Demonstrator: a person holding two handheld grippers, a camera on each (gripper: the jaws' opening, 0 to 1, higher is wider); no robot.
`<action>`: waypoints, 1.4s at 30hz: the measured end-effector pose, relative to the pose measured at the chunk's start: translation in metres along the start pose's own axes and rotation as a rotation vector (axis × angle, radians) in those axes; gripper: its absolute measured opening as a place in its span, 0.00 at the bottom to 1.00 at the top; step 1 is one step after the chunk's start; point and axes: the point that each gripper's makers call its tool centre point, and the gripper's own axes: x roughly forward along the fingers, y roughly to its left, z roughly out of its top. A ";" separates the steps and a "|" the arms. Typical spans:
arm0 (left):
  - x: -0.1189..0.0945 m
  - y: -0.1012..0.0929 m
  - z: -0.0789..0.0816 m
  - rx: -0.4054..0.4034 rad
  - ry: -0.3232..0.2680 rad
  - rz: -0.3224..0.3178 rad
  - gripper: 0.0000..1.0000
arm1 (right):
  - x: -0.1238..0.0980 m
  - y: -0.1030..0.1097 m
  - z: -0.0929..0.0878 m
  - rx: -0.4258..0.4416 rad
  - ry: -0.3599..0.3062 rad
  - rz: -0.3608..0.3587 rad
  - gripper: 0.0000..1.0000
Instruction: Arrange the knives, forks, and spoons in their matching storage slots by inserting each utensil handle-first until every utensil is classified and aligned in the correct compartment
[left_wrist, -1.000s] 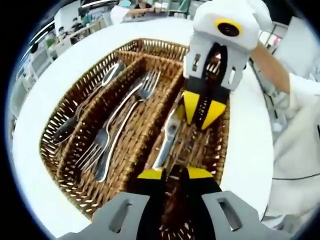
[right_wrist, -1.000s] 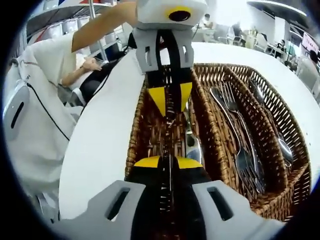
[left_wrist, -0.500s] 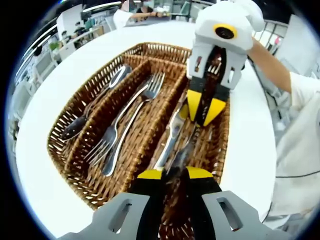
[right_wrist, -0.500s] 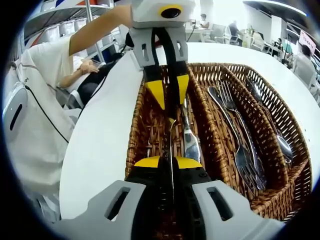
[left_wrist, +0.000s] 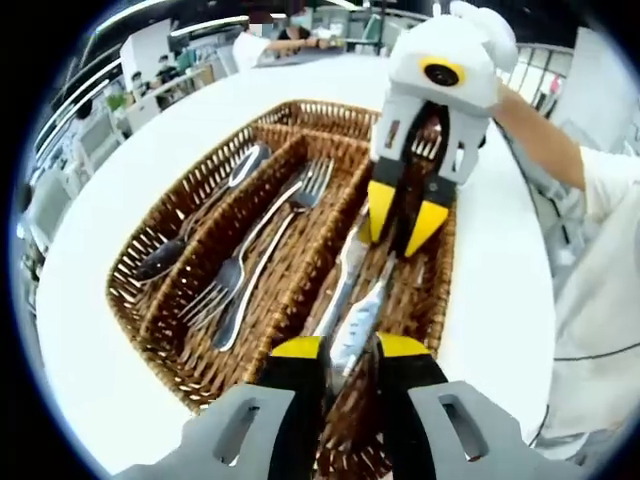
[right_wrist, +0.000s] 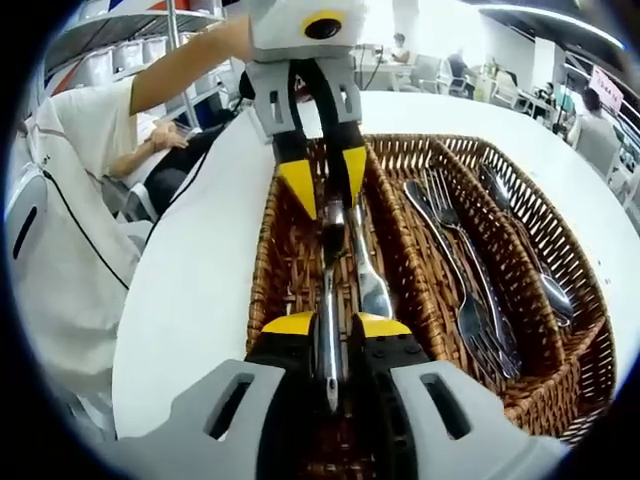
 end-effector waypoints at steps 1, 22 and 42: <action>0.000 0.000 0.001 -0.008 -0.016 -0.001 0.22 | -0.002 -0.001 0.001 0.004 -0.009 -0.009 0.16; -0.019 0.022 0.011 -0.045 -0.206 0.050 0.44 | -0.026 -0.012 0.018 0.006 -0.185 -0.088 0.18; -0.042 0.013 0.026 0.016 -0.416 0.249 1.00 | -0.045 -0.003 0.024 -0.004 -0.315 -0.183 0.57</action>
